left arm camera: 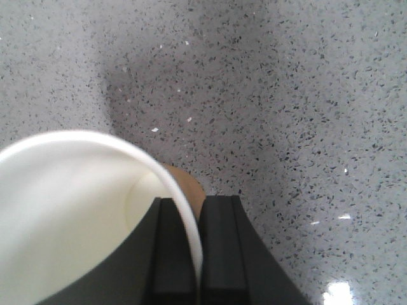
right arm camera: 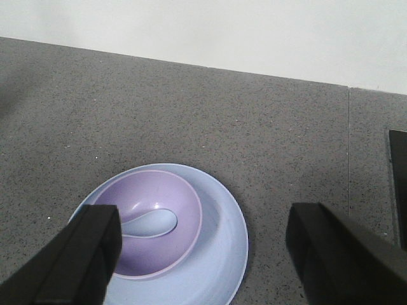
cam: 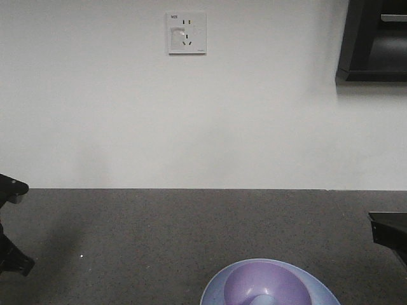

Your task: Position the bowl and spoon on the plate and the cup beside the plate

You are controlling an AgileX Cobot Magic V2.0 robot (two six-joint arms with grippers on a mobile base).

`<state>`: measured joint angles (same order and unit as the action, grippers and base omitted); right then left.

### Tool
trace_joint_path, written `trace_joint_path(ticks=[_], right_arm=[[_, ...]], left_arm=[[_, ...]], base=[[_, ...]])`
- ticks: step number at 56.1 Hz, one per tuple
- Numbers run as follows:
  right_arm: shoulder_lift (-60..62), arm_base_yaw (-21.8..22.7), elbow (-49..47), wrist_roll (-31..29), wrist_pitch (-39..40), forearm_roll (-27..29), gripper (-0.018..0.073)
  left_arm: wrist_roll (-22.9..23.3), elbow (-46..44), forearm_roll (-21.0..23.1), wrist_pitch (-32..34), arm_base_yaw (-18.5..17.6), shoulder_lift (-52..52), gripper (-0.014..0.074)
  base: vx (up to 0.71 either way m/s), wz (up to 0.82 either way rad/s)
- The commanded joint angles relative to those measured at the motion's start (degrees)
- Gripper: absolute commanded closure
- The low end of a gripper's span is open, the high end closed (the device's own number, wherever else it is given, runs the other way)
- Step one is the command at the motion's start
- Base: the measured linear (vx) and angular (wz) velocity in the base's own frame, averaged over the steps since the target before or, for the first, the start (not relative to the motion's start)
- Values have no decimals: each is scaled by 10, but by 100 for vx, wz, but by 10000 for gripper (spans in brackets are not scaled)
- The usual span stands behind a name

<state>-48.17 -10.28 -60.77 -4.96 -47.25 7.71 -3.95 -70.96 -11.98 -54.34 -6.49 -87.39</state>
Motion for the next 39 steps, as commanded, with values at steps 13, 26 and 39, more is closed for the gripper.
trace_joint_path(ticks=[13, 26, 39], right_arm=[[0, -1, -19, -3, 39, 3, -22], [0, -1, -19, -3, 39, 3, -22], [0, -1, -19, -3, 39, 11, -22]], left_arm=[[-29, -17, 20, 11, -28, 79, 602], [-152, -78, 143, -29, -107, 118, 600], [-148, -130, 167, -31, -205, 98, 600]], base=[[0, 0], [0, 0], [0, 0]])
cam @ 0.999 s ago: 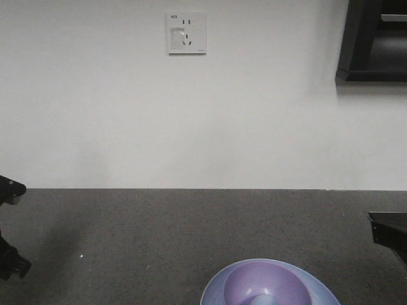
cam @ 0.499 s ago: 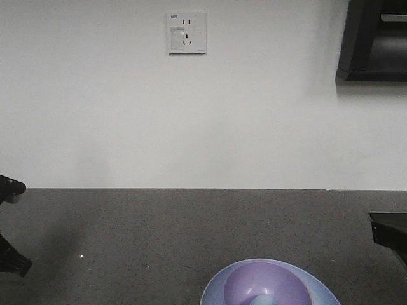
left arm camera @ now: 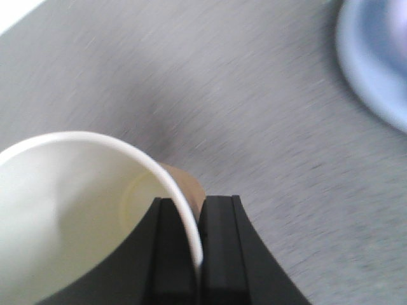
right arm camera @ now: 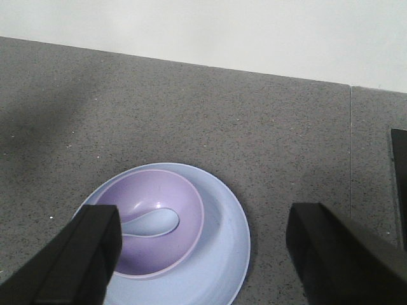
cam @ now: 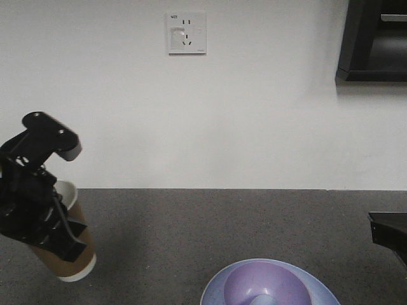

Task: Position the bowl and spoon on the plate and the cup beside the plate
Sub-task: 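Carry the paper cup with the left gripper beside the plate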

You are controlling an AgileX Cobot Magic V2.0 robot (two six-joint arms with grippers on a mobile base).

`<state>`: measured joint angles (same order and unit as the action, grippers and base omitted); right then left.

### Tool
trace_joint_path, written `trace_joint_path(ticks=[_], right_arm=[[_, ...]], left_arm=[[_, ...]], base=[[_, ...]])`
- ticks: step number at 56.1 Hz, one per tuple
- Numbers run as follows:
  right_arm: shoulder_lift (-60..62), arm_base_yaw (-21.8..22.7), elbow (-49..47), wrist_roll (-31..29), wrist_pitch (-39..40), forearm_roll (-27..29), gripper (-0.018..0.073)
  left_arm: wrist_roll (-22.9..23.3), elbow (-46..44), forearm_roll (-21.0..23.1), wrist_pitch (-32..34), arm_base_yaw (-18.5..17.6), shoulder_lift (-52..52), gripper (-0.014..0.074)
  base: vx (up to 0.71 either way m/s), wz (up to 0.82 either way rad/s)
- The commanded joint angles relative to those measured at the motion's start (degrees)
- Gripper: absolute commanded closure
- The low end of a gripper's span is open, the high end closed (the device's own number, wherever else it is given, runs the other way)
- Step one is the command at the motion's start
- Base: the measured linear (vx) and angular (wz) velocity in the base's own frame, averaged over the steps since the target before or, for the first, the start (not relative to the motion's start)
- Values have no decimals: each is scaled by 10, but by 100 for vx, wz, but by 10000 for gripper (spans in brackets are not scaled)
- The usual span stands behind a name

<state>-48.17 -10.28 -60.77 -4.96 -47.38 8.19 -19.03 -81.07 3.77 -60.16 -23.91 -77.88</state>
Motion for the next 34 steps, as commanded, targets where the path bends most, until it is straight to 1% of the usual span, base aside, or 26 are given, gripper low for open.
trace_joint_path(ticks=[1, 7, 15, 20, 34], right_arm=[[0, -1, -19, -3, 40, 8, -22], [0, -1, -19, -3, 39, 8, -22], [0, -1, -19, -3, 36, 7, -22], [0, -1, -19, -4, 31, 7, -22], [0, -1, -19, -4, 27, 7, -22]], left_arm=[[6, -30, 13, 28, -41, -2, 600], [29, -35, 16, 41, -90, -36, 600], [43, -35, 15, 58, -133, -74, 600], [44, -35, 12, 61, -152, -93, 600], [47, -35, 18, 83, -178, -126, 599]], base=[[0, 0], [0, 0], [0, 0], [0, 0], [0, 0]])
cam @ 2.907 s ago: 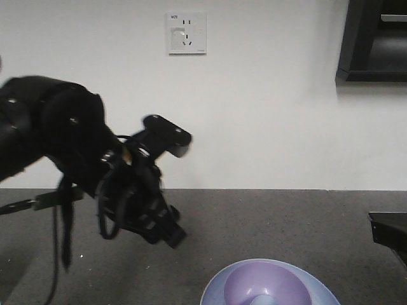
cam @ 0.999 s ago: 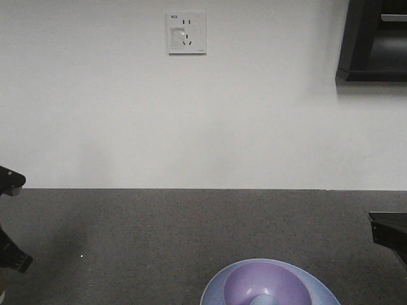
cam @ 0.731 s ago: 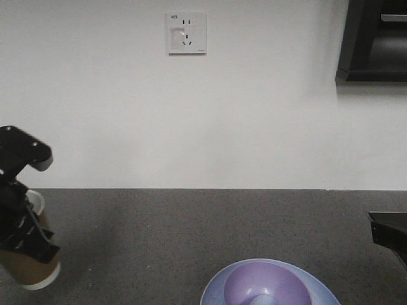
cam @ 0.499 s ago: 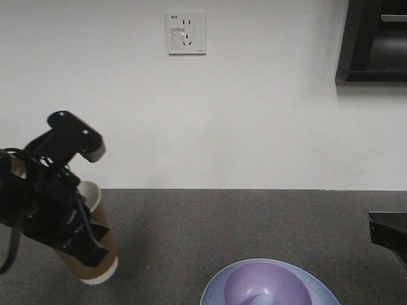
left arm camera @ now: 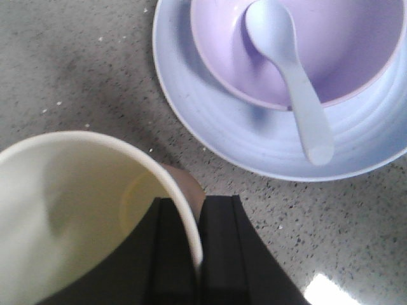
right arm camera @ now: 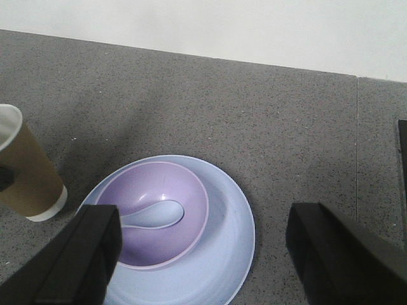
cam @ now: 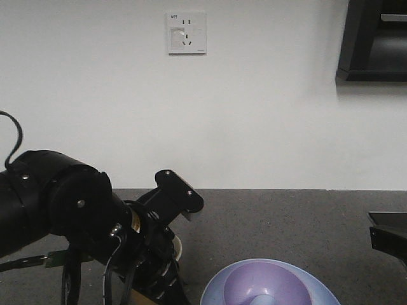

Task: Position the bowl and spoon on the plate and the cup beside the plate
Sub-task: 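Carry the paper cup with the left gripper beside the plate, then release the paper cup and raise the left gripper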

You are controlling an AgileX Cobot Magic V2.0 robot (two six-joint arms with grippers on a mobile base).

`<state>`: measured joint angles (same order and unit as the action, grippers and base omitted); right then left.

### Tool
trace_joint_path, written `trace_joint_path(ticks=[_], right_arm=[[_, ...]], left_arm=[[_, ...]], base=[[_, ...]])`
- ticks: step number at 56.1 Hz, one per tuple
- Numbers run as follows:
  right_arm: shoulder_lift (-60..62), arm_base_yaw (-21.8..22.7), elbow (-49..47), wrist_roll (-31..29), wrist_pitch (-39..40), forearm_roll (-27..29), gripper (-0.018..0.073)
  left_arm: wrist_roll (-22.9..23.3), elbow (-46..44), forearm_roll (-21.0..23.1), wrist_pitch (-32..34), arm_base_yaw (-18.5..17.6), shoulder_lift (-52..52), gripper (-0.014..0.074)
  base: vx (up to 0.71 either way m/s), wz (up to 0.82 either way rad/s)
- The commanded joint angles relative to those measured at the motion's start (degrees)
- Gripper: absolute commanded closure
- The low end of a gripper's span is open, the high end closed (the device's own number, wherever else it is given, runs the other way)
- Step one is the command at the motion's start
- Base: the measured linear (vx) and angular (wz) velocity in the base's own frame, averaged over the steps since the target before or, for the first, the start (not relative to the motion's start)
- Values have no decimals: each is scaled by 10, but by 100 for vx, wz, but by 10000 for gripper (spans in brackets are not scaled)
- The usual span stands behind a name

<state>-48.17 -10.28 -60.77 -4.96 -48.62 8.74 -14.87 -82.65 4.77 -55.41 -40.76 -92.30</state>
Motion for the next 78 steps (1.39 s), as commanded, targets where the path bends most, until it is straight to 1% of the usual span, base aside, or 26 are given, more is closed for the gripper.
trace_joint_path(ticks=[1, 13, 20, 29, 30, 37, 40, 44, 50, 64, 78], right_arm=[[0, -1, -19, -4, 39, 2, -22], [0, -1, -19, -4, 40, 2, -22], [0, -1, -19, -4, 40, 2, -22], [0, -1, -19, -4, 40, 2, -22], [0, -1, -19, -4, 40, 2, -22], [0, -1, -19, -4, 40, 2, -22], [0, -1, -19, -4, 40, 2, -22], [0, -1, -19, -4, 40, 2, -22], [0, -1, -19, -4, 40, 2, -22], [0, -1, -19, -4, 40, 2, -22], [0, -1, -19, -4, 40, 2, -22]], left_arm=[[6, -19, 8, 37, -11, 17, 599], [6, -19, 8, 45, -18, 5, 584], [6, -19, 8, 58, -19, 5, 531], [5, -19, 8, 58, -19, 5, 386], [4, -19, 8, 59, -19, 5, 354], [5, -19, 8, 59, -19, 5, 216], [5, -19, 8, 59, -19, 5, 169], [5, -19, 8, 58, -19, 5, 128], [6, -19, 8, 58, -19, 5, 101], [6, -27, 7, 55, -19, 21, 100], [7, -108, 6, 14, -19, 60, 101]], base=[[0, 0], [0, 0], [0, 0], [0, 0], [0, 0], [0, 0], [0, 0], [0, 0], [0, 0], [0, 0], [0, 0]])
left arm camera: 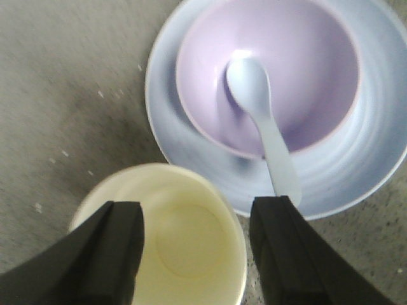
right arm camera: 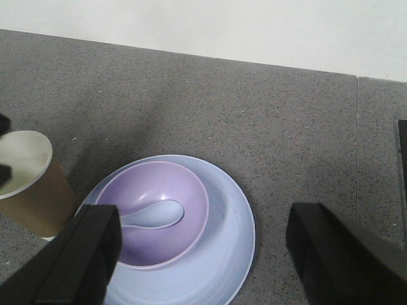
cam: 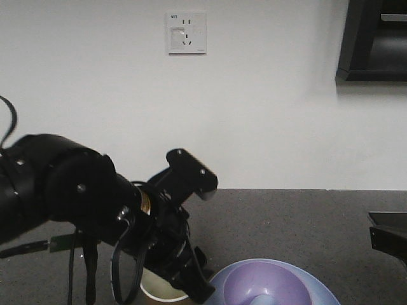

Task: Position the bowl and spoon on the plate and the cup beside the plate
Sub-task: 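Release the paper cup and raise the left gripper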

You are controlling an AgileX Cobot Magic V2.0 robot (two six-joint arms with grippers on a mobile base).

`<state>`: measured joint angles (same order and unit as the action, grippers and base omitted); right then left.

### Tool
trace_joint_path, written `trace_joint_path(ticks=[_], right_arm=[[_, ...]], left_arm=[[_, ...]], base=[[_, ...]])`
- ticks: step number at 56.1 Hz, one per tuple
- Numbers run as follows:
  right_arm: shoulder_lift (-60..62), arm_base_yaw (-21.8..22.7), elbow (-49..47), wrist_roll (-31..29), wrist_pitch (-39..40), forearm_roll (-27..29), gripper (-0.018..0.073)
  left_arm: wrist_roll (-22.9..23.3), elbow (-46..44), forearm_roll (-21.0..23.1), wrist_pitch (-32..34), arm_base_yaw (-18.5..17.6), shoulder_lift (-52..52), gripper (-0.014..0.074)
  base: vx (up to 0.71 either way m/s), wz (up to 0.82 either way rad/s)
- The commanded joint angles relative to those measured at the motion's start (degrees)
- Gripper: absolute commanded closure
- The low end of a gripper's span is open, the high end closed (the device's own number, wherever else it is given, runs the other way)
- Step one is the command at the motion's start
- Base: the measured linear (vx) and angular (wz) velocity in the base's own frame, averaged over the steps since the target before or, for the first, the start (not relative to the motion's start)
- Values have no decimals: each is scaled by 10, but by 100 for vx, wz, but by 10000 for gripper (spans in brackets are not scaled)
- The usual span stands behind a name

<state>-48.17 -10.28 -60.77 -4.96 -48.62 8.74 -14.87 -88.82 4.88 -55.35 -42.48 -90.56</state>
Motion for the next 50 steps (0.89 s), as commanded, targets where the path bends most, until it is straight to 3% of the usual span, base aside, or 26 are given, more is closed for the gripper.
trace_joint_path(ticks=[1, 7, 11, 16, 20, 26, 39, 44, 50], right_arm=[[0, -1, -19, -4, 40, 2, -22], [0, -1, -19, -5, 39, 2, -20], [0, -1, -19, -6, 39, 2, 15], [1, -1, -19, -10, 34, -4, 124], [5, -1, -19, -10, 23, -14, 284], [26, -1, 1, -17, 27, -20, 575], [160, -1, 147, -55, 159, -9, 572], [214, -1, 204, -60, 196, -9, 571], [273, -1, 254, -60, 236, -9, 571]], left_arm=[[9, -51, 5, 12, -2, 47, 101], [58, -87, -10, 0, 0, 74, 134], [95, -95, -62, -1, 1, 97, 216], [138, -85, -136, 4, 1, 131, 419], [164, -55, -181, 21, 1, 169, 605], [202, 35, -204, 76, 1, 244, 605], [284, 335, -204, 261, 1, 454, 602], [320, 423, -204, 309, 1, 516, 601], [332, 490, -204, 347, 1, 573, 601]], base=[[0, 0], [0, 0], [0, 0], [0, 0], [0, 0], [0, 0], [0, 0], [0, 0], [0, 0]])
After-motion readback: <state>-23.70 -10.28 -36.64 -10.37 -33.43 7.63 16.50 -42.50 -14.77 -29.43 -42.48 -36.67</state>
